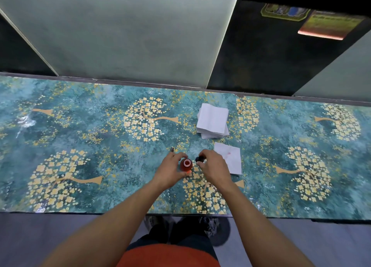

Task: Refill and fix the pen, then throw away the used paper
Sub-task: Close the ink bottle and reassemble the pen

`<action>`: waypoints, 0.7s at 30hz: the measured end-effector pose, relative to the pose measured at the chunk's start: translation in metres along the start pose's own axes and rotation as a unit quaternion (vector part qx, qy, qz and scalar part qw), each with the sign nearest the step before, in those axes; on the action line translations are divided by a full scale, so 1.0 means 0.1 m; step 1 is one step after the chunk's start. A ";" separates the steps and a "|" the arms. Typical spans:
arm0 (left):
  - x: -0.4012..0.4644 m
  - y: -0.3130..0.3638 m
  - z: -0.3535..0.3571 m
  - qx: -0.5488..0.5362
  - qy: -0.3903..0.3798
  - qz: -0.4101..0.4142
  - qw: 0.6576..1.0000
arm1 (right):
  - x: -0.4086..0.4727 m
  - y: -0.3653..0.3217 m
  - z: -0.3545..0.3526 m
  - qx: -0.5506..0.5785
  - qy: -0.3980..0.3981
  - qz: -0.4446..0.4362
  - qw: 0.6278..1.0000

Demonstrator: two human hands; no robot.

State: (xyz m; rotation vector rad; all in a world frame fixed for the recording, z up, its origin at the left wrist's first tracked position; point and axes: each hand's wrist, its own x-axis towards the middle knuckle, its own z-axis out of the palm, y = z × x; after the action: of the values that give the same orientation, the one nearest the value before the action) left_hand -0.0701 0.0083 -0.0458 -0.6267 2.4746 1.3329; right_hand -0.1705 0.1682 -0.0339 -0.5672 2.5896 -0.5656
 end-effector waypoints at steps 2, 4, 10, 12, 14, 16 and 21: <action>0.03 0.02 0.04 -0.008 -0.007 0.015 1.000 | -0.03 -0.04 -0.07 0.092 -0.012 0.008 0.996; 0.08 0.02 0.06 -0.016 0.006 0.028 0.999 | -0.08 -0.09 -0.13 0.134 -0.016 -0.006 0.991; 0.14 -0.03 0.08 -0.024 0.010 0.015 1.000 | -0.12 -0.23 -0.13 0.032 -0.043 -0.090 0.994; 0.13 -0.04 0.08 -0.030 0.009 0.013 0.999 | -0.10 -0.27 -0.09 -0.018 -0.055 -0.106 0.993; 0.12 -0.05 0.06 -0.031 0.006 0.011 0.999 | -0.09 -0.31 -0.05 -0.044 -0.059 -0.112 0.991; 0.12 -0.04 0.06 -0.025 0.006 0.013 1.000 | -0.08 -0.34 -0.01 -0.061 -0.062 -0.115 0.990; 0.12 0.00 0.04 -0.010 -0.001 0.013 1.000 | -0.07 -0.39 0.04 -0.094 -0.052 -0.119 0.987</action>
State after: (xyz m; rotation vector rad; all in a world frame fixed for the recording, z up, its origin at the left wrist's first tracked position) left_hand -0.0808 0.0091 -0.0529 -0.5991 2.4797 1.3690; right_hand -0.1513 0.1378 -0.0167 -0.9525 2.5076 -0.3563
